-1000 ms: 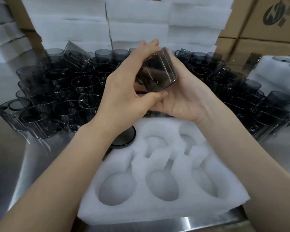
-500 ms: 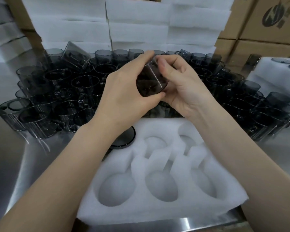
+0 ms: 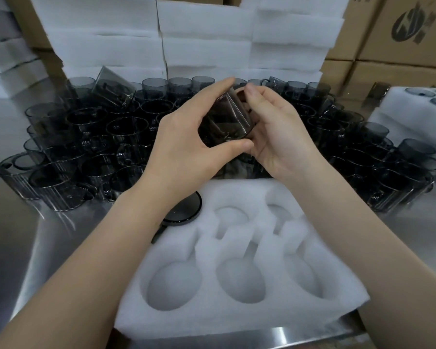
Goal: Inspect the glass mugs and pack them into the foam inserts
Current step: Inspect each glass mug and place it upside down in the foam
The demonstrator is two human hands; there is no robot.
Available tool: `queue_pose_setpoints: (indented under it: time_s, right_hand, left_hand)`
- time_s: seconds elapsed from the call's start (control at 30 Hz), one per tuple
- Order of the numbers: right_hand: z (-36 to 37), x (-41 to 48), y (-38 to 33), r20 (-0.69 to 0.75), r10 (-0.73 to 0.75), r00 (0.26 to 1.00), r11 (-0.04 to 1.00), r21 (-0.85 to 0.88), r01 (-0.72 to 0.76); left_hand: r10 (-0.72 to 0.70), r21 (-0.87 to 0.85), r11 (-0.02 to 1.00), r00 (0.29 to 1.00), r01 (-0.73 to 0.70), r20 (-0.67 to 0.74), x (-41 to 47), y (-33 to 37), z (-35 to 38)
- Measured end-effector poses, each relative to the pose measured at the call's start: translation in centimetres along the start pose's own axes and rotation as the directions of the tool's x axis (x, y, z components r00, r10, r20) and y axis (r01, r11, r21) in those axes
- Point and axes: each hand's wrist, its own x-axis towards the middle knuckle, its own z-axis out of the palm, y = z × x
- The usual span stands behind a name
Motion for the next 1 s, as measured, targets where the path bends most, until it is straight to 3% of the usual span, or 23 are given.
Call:
queue_pose_setpoints:
  time_s: [0.2, 0.43, 0.6, 0.7, 0.77, 0.83, 0.93, 1.0]
  right_hand:
    - [0.2, -0.1, -0.1, -0.019, -0.010, 1.000, 1.000, 0.002, 0.010]
    - [0.5, -0.3, -0.3, 0.008, 0.020, 1.000, 0.999, 0.032, -0.021]
    - [0.6, -0.1, -0.7, -0.017, 0.059, 0.998, 0.992, 0.109, -0.057]
    - [0.6, -0.3, -1.4, 0.116, 0.071, 0.991, 0.986, 0.140, -0.087]
    - [0.8, -0.5, -1.4, 0.196, 0.027, 0.980, 0.999, 0.018, -0.031]
    - [0.8, -0.5, -1.4, 0.170, -0.032, 0.985, 0.974, -0.215, 0.068]
    - [0.2, -0.9, -2.3, 0.179, -0.104, 0.978, 0.786, -0.588, 0.191]
    - [-0.4, -1.6, -3.2, 0.239, -0.126, 0.963, 0.664, -0.701, 0.261]
  left_hand:
    - [-0.032, -0.086, 0.996, 0.997, 0.026, -0.071, 0.0, 0.0, 0.0]
    - [-0.071, -0.169, 0.984, 0.996, 0.061, -0.051, 0.2, -0.2, -0.2]
    - [-0.242, -0.256, 0.934, 0.968, 0.250, 0.065, 0.4, -0.2, 0.0]
    - [-0.218, -0.272, 0.936, 0.975, 0.223, 0.050, 0.5, 0.0, -0.1]
    - [-0.216, -0.305, 0.930, 0.976, 0.207, 0.005, 0.5, 0.2, -0.4]
    - [-0.210, -0.275, 0.942, 0.977, 0.193, -0.034, 0.5, 0.1, -0.7]
    - [-0.199, -0.216, 0.956, 0.980, 0.198, 0.018, 0.8, 0.1, -1.5]
    - [-0.189, -0.238, 0.945, 0.969, 0.223, 0.156, 1.0, 0.0, -2.3]
